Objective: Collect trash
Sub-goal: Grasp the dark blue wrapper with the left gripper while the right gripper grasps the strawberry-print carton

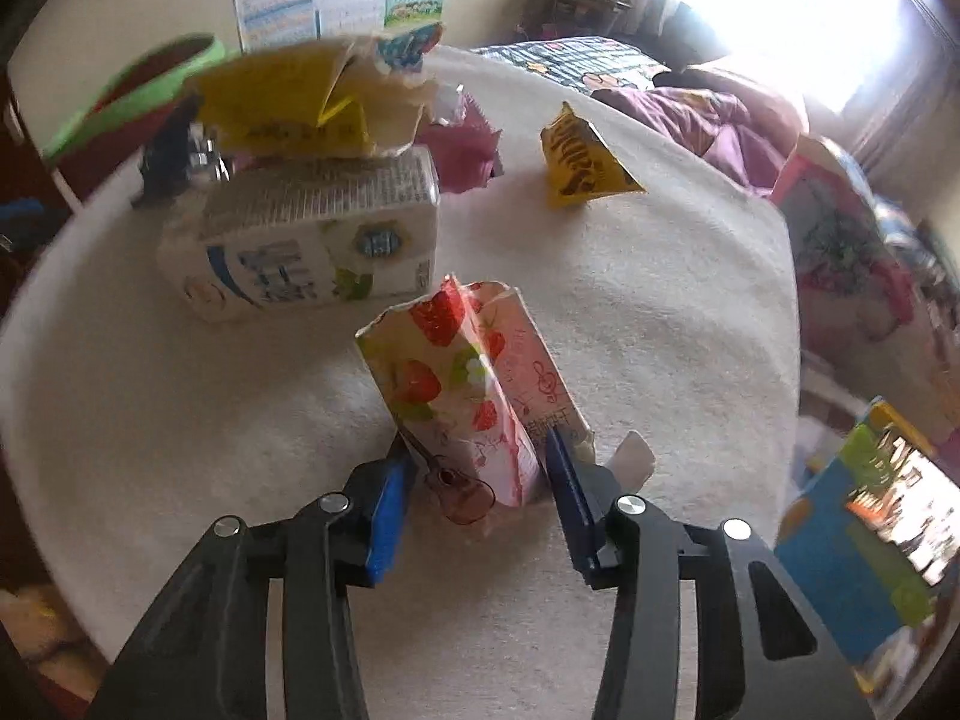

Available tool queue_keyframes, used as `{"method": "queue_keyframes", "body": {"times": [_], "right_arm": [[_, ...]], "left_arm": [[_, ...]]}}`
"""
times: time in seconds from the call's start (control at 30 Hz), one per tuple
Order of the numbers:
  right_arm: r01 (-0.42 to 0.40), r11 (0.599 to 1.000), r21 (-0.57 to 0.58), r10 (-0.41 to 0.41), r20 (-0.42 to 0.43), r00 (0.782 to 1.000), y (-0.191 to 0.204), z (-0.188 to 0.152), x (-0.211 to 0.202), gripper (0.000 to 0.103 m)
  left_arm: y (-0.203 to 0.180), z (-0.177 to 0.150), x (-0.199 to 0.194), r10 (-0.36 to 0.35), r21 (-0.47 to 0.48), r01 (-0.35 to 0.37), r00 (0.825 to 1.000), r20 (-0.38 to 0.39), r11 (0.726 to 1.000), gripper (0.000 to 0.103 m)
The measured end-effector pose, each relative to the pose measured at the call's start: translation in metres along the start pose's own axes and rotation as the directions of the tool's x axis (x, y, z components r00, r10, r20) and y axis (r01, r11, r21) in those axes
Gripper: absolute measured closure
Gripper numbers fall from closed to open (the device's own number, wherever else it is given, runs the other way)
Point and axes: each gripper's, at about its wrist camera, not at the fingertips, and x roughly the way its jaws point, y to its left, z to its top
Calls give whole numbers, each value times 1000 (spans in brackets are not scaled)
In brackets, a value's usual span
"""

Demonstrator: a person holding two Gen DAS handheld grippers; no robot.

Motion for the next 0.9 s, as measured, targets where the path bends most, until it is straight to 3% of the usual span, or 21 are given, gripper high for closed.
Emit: {"method": "queue_keyframes", "body": {"times": [0.17,0.27,0.5,0.57,0.63,0.73,0.9], "right_arm": [[-119,982,146,111,60,992,-19,4,-19,65],[-147,972,181,135,79,988,-23,5,-28,65],[-185,952,243,168,91,982,-31,1,-38,69],[-187,952,244,169,91,981,-31,-1,-38,69],[-198,950,241,180,93,979,-30,-1,-40,69],[-212,952,219,198,84,977,-23,-1,-40,69],[-213,959,186,210,34,977,-12,-3,-28,67]], "left_arm": [[-9,20,22,5,125,-2,1000,-20,992,22],[-19,29,37,5,202,3,999,-37,979,22],[-27,41,63,32,242,-16,998,-60,970,22],[-27,42,68,31,244,-13,997,-69,970,28],[-26,41,70,36,242,-14,996,-86,970,49],[-21,38,64,31,202,-10,994,-101,979,61],[-7,31,50,12,105,0,993,-119,994,64]]}}
